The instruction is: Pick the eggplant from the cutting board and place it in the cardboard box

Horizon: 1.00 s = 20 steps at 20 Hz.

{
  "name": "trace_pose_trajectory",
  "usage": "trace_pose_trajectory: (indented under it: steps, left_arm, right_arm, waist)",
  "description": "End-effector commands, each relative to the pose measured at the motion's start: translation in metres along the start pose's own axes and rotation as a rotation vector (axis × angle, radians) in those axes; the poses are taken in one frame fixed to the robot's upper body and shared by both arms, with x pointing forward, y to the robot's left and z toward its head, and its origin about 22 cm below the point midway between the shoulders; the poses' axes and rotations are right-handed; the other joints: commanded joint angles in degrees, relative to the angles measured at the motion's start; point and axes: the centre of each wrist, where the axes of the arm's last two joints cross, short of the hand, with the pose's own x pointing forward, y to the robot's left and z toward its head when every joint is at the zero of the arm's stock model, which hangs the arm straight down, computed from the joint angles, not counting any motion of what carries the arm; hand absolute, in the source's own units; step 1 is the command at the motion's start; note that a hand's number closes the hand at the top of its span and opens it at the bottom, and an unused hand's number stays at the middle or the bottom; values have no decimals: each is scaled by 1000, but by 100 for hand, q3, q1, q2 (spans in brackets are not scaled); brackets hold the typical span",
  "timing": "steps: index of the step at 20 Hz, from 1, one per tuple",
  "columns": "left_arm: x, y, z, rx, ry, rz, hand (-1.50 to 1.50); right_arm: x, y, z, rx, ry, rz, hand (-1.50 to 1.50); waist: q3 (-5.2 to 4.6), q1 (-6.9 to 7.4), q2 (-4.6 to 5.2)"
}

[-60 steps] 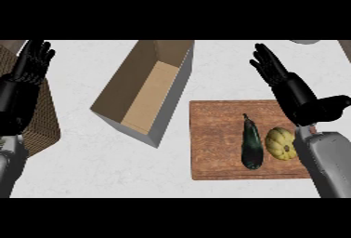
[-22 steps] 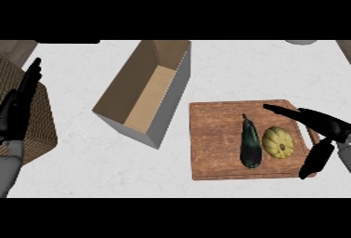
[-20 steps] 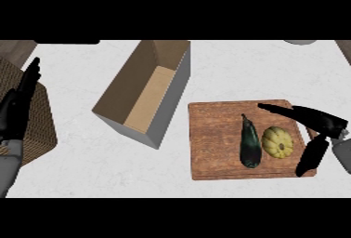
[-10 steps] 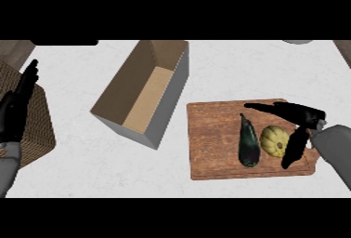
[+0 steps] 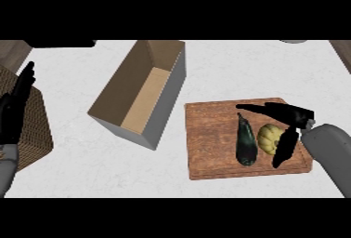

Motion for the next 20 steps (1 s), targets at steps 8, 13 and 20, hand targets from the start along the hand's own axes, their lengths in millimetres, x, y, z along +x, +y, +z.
trace_pose_trajectory:
  steps: [8, 13, 20]
  left_arm:
    - [-51, 2, 25, -3, 216, 12, 0]
    - [-55, -4, 30, -32, 204, 12, 0]
    - [-45, -22, 29, -18, 198, 9, 0]
  right_arm:
    - [35, -12, -7, 28, -96, 5, -150]
    - [28, -11, -5, 87, 0, 63, -150]
    - [30, 30, -31, 104, 66, 57, -150]
  waist:
    - [-191, -40, 66]
    - [-189, 16, 101]
    - [-181, -28, 97]
